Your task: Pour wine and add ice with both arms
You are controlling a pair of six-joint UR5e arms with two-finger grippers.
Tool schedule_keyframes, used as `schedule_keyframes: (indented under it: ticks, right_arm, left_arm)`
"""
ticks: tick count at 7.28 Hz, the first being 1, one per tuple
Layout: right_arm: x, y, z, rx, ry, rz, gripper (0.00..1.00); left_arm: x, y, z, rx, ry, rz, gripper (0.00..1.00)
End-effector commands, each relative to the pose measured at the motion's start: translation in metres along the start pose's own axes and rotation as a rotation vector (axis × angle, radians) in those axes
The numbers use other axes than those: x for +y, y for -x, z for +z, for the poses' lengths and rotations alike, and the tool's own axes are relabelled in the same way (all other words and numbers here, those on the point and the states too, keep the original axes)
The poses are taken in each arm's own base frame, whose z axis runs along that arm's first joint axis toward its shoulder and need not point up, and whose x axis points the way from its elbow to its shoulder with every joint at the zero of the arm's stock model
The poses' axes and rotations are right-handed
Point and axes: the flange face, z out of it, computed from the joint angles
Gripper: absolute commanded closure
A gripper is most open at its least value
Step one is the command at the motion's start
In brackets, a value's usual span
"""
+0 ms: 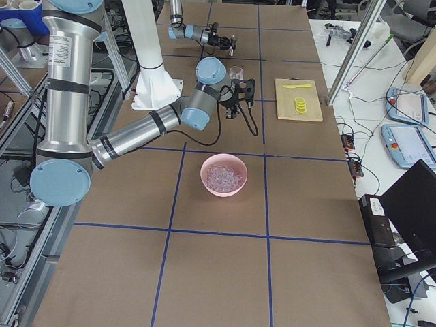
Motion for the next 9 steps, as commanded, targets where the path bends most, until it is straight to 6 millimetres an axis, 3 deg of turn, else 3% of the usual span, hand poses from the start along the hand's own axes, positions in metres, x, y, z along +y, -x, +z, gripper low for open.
schedule_keyframes:
  ticks: [1, 4, 9]
  right_arm:
    - [0.0000, 0.0000, 0.0000, 0.000, 0.000, 0.000, 1.00]
    - [-0.0001, 0.0000, 0.0000, 0.001, -0.002, 0.000, 1.00]
    - [-0.0002, 0.0008, -0.0001, -0.002, -0.001, -0.007, 1.00]
  left_arm:
    - [0.0030, 0.0007, 0.0003, 0.005, 0.014, 0.006, 0.94]
    - [0.0036, 0.0024, 0.0006, 0.007, 0.022, 0.010, 0.79]
    - [0.0012, 0.0063, 0.0026, 0.003, 0.020, 0.008, 0.74]
